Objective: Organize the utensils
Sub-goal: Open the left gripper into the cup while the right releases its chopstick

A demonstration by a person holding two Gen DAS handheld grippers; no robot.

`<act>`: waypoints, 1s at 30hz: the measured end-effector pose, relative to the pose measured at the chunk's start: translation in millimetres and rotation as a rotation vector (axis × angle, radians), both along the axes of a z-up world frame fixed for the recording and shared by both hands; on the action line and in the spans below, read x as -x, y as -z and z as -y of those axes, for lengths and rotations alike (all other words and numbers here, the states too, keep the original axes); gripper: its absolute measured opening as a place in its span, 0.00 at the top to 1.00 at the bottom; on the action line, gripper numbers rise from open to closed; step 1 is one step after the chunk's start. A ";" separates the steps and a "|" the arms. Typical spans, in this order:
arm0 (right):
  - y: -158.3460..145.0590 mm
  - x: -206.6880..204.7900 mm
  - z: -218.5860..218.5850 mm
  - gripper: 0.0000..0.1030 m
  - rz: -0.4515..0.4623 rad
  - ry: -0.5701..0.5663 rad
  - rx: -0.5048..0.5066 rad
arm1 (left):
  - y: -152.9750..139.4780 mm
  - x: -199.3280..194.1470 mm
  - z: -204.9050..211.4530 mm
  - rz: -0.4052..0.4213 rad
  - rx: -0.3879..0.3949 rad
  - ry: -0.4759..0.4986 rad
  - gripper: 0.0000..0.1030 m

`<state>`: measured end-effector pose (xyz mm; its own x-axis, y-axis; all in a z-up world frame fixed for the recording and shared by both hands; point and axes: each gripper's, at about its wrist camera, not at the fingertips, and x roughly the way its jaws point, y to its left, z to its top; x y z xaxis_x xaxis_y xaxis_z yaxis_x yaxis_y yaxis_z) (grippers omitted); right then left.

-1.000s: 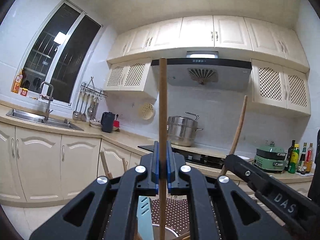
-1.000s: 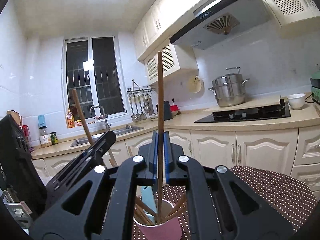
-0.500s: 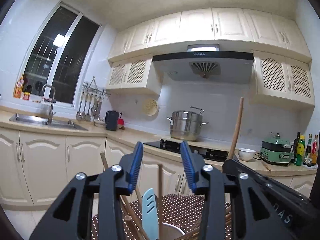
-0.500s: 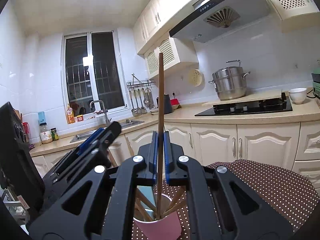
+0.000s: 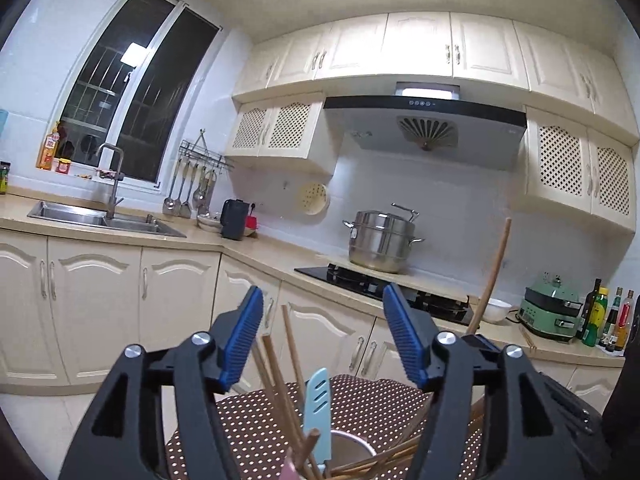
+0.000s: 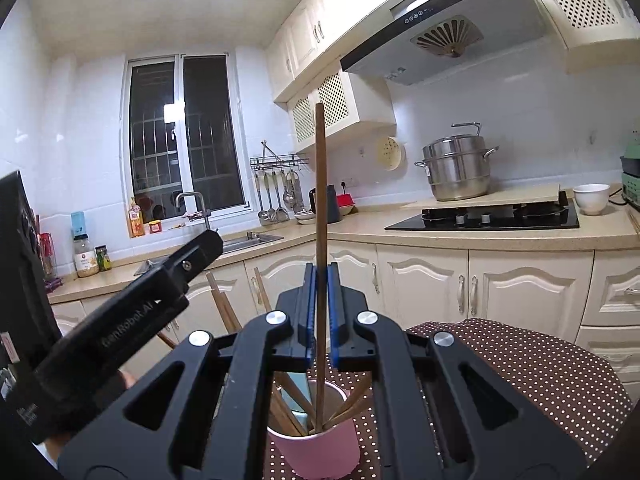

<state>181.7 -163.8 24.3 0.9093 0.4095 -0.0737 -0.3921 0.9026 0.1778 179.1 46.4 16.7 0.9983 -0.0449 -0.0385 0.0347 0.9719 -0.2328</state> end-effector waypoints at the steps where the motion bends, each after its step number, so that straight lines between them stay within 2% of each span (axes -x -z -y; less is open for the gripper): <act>1: -0.4 1.1 -1.6 0.94 0.000 0.004 0.008 | -0.5 1.6 -1.7 -0.006 0.001 -0.002 0.39; 3: -1.7 3.2 -4.4 0.93 0.001 0.013 0.022 | -0.7 5.8 -4.5 -0.009 0.000 -0.005 0.38; 5: -3.3 5.4 -6.5 0.80 0.005 0.022 0.030 | -1.9 8.2 -6.2 -0.015 -0.007 -0.004 0.38; 6: -4.7 7.3 -7.0 0.60 0.009 0.024 0.030 | -2.7 9.0 -5.8 -0.018 -0.010 -0.005 0.38; 7: -5.5 9.6 -6.7 0.55 0.015 0.038 0.027 | -3.8 10.7 -8.4 -0.021 -0.005 -0.012 0.36; 11: -9.1 14.3 -5.5 0.55 0.019 0.040 0.026 | -8.3 17.5 -15.8 -0.036 0.005 -0.005 0.36; 17: -14.8 26.1 -5.7 0.53 0.030 0.060 0.051 | -16.1 28.6 -18.1 -0.059 -0.029 -0.024 0.35; 26: -20.3 47.7 1.2 0.49 0.024 0.097 0.086 | -18.4 50.1 -11.3 -0.151 -0.084 -0.034 0.34; 30: -18.7 56.1 8.0 0.46 0.004 0.117 0.104 | -13.6 57.3 -6.1 -0.225 -0.107 -0.008 0.33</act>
<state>125.7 -171.8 43.0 0.9508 0.2911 -0.1063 -0.2837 0.9556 0.0799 121.7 52.6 30.3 0.9644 -0.0212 -0.2636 -0.0137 0.9915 -0.1297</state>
